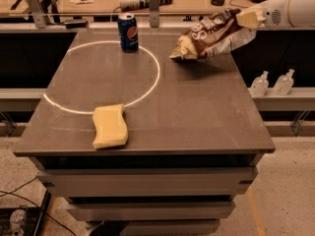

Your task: Move brown chip bag near pepsi can

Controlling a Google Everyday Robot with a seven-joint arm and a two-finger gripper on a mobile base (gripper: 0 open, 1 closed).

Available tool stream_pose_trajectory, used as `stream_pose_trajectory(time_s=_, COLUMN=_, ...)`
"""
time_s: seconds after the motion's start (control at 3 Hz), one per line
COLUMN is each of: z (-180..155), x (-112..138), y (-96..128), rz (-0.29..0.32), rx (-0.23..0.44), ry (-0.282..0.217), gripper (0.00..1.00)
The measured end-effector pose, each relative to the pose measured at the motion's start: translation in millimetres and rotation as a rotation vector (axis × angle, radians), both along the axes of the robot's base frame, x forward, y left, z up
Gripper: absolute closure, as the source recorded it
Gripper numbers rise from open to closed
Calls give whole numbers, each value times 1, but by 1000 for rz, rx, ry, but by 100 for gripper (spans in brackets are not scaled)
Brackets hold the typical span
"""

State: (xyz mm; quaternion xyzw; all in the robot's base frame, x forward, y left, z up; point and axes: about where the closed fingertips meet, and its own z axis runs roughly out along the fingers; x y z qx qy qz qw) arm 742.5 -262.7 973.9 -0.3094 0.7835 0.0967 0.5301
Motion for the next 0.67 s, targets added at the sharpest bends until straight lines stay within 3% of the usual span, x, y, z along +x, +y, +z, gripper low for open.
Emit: stream_pose_trajectory(time_s=0.67, z=19, x=21, y=43, rz=102, rx=71, ry=-41, gripper=100)
